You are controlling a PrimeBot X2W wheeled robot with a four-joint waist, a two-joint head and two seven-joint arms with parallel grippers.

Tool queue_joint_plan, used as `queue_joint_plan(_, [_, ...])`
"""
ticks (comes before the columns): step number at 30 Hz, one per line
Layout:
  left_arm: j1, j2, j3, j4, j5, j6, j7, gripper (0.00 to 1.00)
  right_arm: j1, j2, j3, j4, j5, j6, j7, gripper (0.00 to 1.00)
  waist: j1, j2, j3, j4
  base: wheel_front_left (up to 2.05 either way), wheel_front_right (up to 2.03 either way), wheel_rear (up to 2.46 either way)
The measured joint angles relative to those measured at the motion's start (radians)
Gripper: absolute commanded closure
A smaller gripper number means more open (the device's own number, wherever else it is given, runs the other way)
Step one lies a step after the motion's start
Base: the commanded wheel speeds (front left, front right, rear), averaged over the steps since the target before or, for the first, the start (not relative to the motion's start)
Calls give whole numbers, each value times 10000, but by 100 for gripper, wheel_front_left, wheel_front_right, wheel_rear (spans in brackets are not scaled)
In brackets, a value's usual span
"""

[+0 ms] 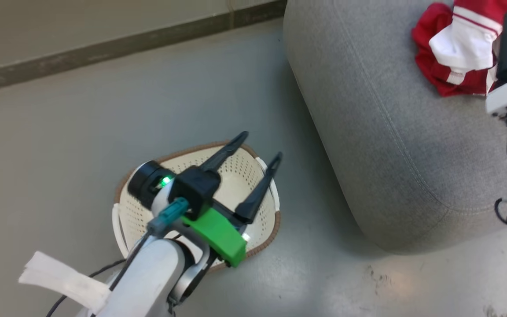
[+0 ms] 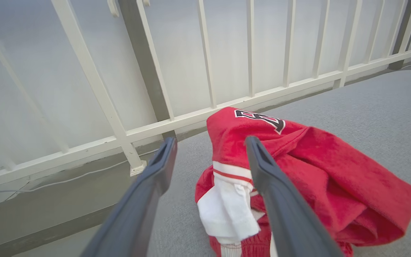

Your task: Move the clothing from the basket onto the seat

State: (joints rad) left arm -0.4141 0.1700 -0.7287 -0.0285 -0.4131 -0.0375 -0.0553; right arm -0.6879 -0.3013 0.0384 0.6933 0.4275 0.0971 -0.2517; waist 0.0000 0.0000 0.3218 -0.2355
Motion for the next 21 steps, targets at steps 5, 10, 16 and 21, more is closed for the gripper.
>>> queue_joint_plan(5, [464,52,489,207,-123,466,-211,0,794,253,182,-598,-215,75,0,0,0,0,-520,200,0,0,0])
queue_joint_plan(10, [704,58,959,211,-228,901,-437,0,1493,468,376,-1202,-280,82,0,0,0,0,-912,548,0,0,0])
queue_joint_plan(16, [1099,94,1580,219,-577,1200,-706,0,1969,886,905,-1975,-602,167,0,0,0,0,-1329,956,0,0,0])
queue_joint_plan(21, [1511,123,2040,247,-671,1344,-834,0,2378,1135,1381,-2370,-786,169,0,0,0,0,-1619,1198,0,0,0])
